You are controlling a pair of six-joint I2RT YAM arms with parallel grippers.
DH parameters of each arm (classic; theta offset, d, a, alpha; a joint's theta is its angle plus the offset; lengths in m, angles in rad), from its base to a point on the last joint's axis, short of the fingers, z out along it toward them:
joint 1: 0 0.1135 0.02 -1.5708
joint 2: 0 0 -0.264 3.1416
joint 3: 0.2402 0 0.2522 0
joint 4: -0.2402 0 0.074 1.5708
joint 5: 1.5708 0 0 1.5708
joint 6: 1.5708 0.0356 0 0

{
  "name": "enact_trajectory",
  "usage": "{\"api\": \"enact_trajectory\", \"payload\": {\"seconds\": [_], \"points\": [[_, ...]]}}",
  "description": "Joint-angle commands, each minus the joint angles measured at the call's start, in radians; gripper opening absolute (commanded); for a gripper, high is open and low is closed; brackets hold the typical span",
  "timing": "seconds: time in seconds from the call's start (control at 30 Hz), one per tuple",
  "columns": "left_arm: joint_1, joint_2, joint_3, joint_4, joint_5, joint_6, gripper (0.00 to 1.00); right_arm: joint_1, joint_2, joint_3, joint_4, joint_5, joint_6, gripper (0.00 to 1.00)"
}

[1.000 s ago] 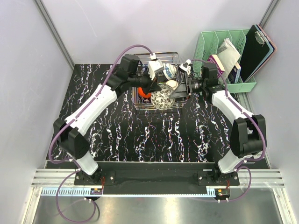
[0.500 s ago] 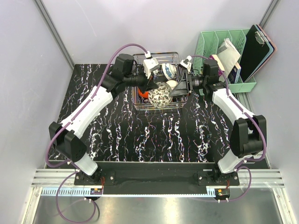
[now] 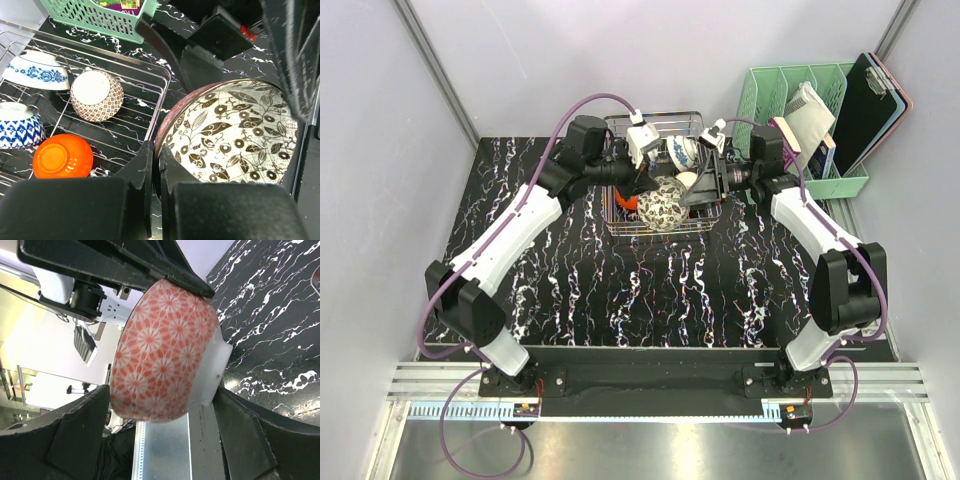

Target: Load the bowls into the dish rack

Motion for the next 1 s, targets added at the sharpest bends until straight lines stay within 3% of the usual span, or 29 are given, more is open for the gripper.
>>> {"api": "enact_trajectory", "payload": {"seconds": [0.0,0.47,0.6,0.63,0.73,0.83,0.97], "points": [[-0.005,-0.022,0.023,0.082,0.028,-0.018,0.00,0.030,0.018,0.058,0.029,-0.118,-0.006,0.90],[-0.003,-0.028,0.013,0.084,0.033,-0.013,0.00,0.014,0.032,0.109,0.034,-0.124,0.007,0.82],[-0.005,-0.030,0.011,0.085,0.029,-0.015,0.00,0.001,0.033,0.129,0.034,-0.131,0.020,0.64],[-0.003,-0.029,0.013,0.085,0.028,-0.015,0.00,0.004,0.030,0.132,0.034,-0.132,0.021,0.46],[-0.005,-0.029,0.013,0.085,0.023,-0.015,0.00,0.004,0.021,0.139,0.034,-0.126,0.023,0.19],[-0.005,-0.027,0.016,0.085,0.022,-0.015,0.00,0.002,0.016,0.138,0.034,-0.126,0.026,0.03],[-0.005,-0.022,0.023,0.085,0.022,-0.020,0.01,0.004,0.018,0.135,0.034,-0.121,0.026,0.00]]}}
